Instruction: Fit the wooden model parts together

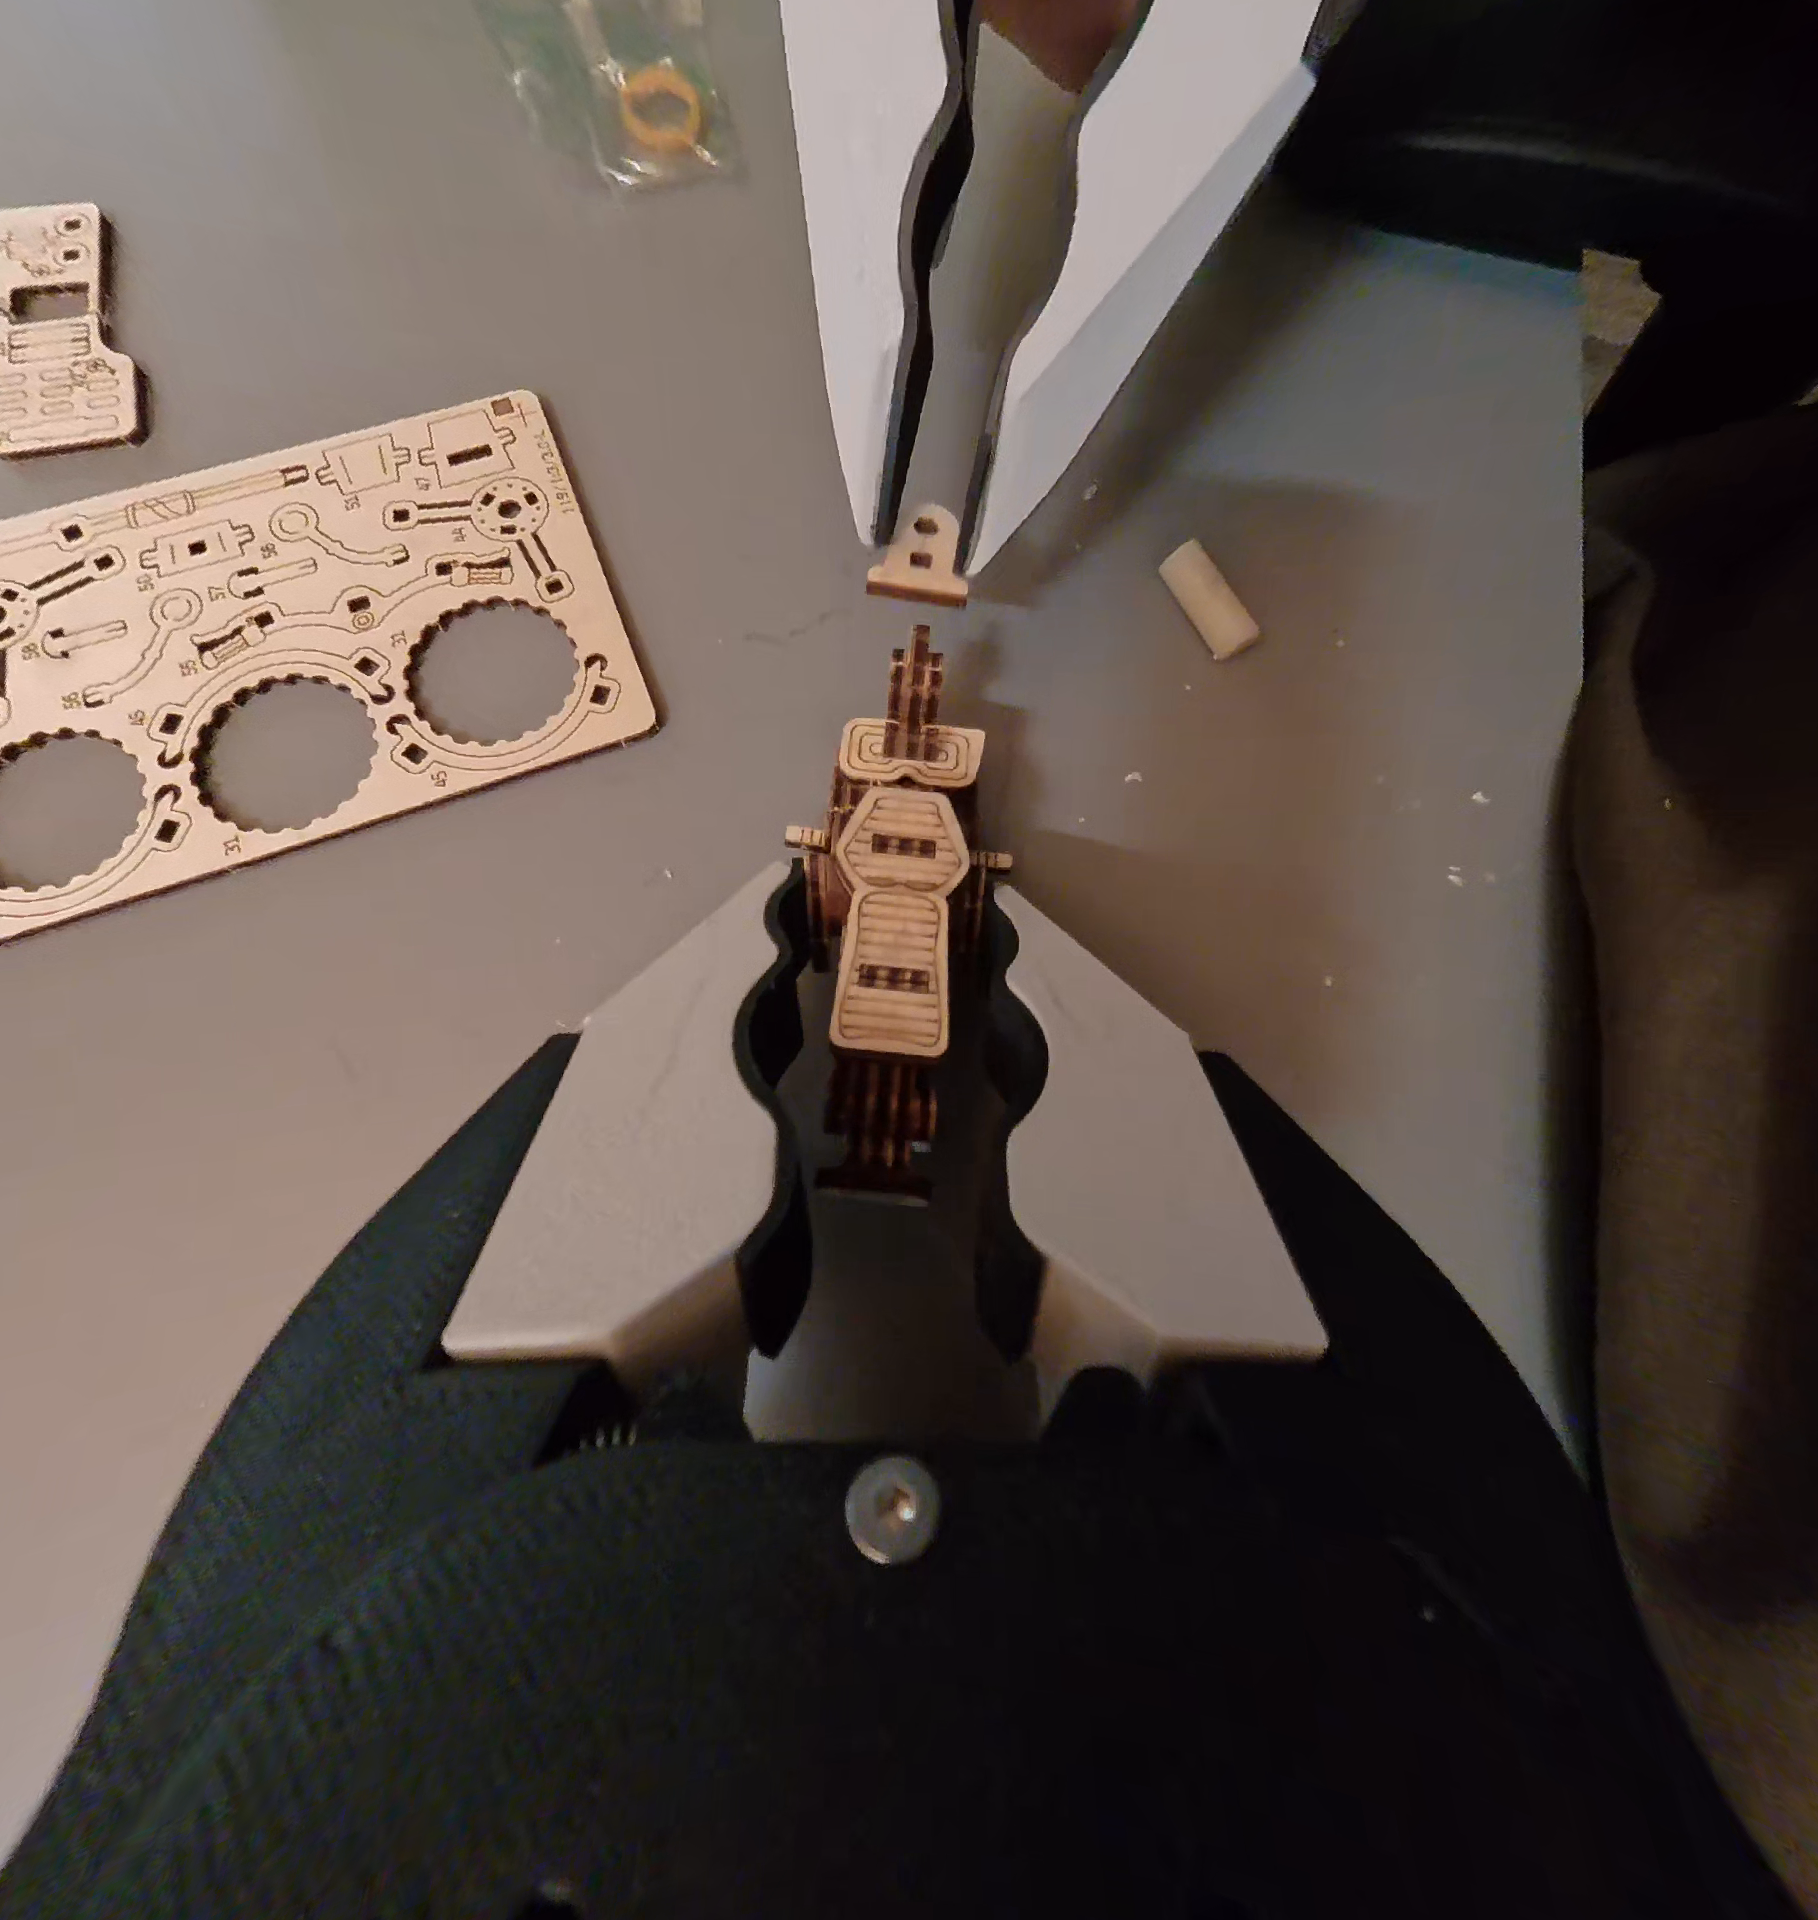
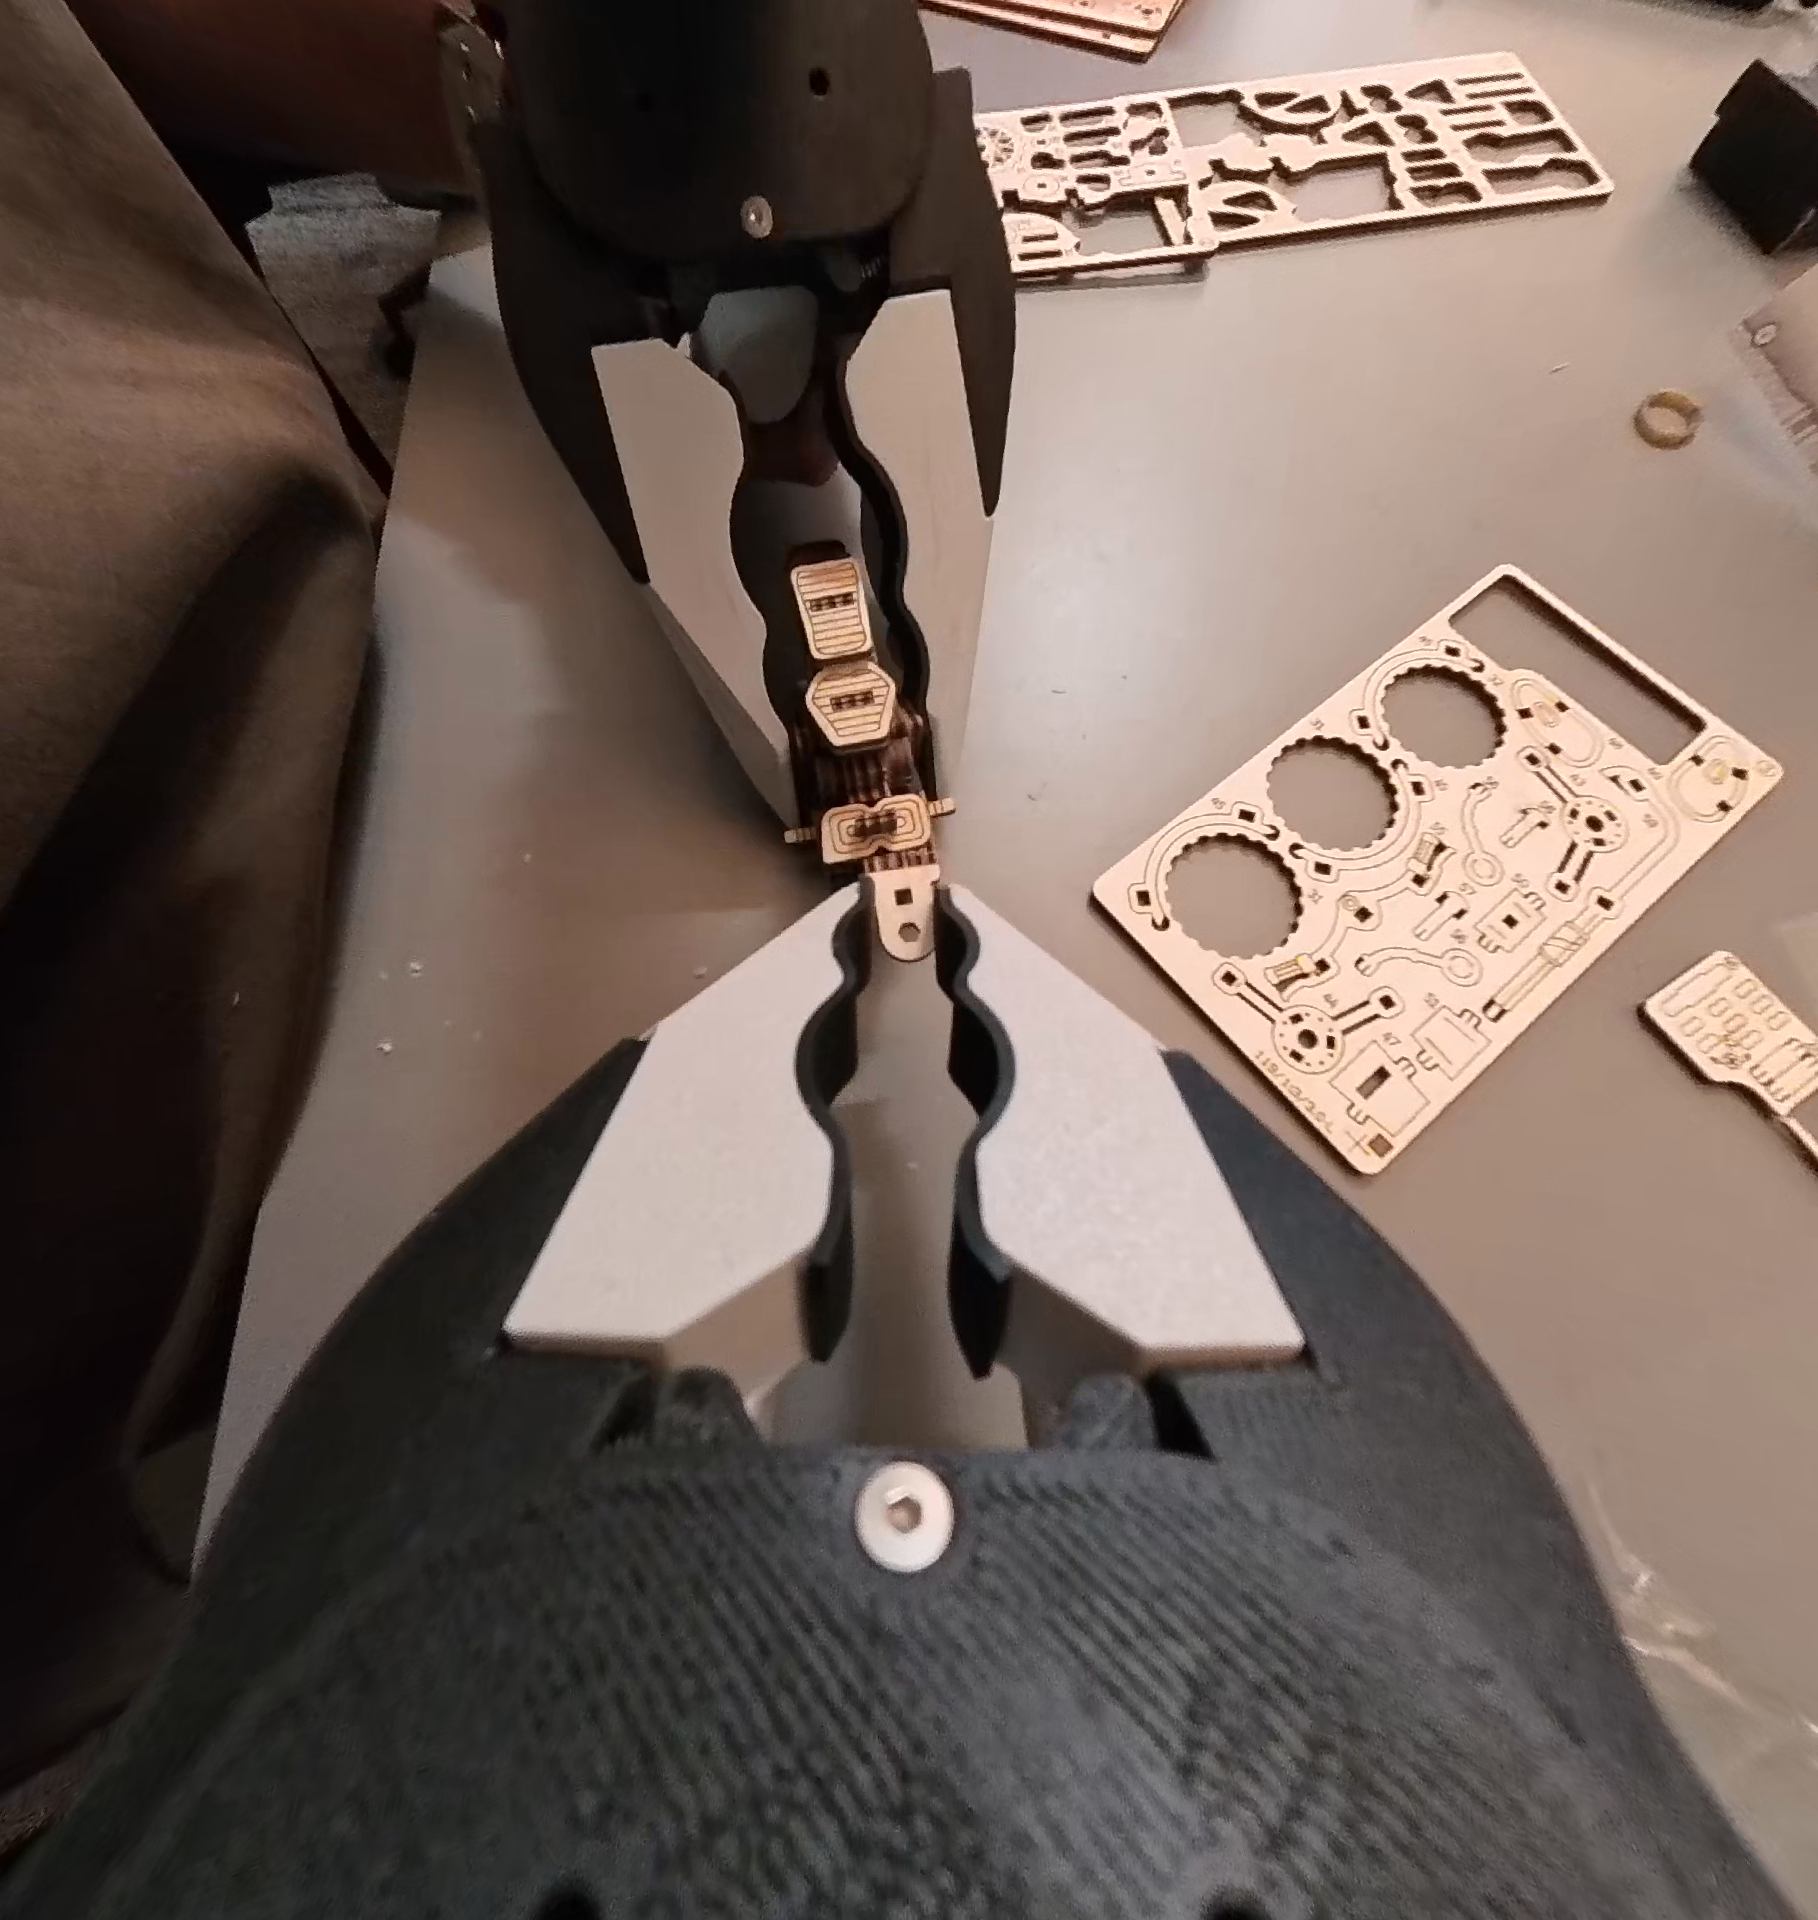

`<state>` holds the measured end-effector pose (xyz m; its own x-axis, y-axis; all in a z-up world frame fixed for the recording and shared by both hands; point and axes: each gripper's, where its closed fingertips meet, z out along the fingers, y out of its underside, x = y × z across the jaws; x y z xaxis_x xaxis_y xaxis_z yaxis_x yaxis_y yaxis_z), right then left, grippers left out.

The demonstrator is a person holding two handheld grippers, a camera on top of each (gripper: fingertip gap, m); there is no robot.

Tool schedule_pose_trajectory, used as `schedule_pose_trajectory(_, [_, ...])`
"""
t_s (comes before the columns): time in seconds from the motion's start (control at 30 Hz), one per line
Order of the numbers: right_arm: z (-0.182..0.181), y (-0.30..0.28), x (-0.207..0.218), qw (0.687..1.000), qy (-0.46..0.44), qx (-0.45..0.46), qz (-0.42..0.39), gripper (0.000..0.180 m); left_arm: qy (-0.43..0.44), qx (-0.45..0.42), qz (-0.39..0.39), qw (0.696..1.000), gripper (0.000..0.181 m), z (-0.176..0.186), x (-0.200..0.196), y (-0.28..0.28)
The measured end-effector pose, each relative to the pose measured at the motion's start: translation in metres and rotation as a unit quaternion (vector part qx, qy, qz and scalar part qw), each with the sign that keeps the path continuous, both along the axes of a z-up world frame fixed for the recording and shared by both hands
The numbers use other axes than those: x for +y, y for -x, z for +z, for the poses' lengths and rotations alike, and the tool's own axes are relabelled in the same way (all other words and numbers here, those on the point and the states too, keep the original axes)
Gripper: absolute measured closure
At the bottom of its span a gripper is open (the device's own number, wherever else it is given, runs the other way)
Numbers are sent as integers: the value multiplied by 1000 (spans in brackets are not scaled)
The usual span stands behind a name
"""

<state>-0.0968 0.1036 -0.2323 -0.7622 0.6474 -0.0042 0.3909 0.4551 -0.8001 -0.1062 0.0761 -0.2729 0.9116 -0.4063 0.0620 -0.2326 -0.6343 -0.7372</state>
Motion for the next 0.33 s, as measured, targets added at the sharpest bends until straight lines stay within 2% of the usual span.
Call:
schedule_pose_trajectory(0.03, [0, 0, -1, 1000, 5, 0, 1, 171, 0, -1, 0, 1000, 151, 0, 0, 0])
schedule_pose_trajectory(0.33, [-3, 2, -5, 1000, 21, -2, 9, 171, 2, -2, -3, 1000, 151, 0, 0, -1])
